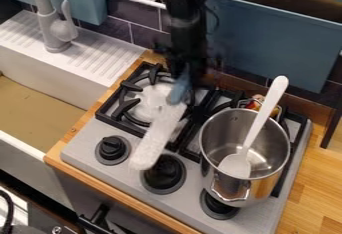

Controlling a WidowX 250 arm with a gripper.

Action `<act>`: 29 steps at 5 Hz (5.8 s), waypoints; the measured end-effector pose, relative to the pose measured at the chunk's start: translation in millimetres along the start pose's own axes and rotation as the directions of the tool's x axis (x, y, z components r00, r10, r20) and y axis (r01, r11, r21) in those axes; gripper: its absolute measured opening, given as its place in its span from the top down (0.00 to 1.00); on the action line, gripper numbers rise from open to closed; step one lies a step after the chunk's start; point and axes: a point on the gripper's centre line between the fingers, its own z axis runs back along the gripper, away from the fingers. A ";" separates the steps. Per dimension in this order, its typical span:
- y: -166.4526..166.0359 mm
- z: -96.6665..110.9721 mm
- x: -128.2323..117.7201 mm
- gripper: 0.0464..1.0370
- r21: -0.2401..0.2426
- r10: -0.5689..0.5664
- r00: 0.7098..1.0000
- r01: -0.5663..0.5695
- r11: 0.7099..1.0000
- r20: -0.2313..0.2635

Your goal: Put the blue knife handle on the left burner

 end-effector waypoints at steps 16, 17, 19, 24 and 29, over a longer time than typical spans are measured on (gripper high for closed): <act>77.3 -17.4 -28.9 0.31 0.245 0.557 0.828 -0.555 0.795 0.068; 78.2 -14.7 -26.8 0.06 0.253 0.546 0.836 -0.542 0.802 0.060; 73.7 -13.4 -30.5 0.04 0.245 0.542 0.840 -0.530 0.812 0.018; 20.6 35.7 -19.8 0.04 0.015 0.100 0.994 -0.099 0.995 -0.033; 13.3 68.9 -13.9 0.04 0.025 -0.010 0.997 0.011 1.000 -0.077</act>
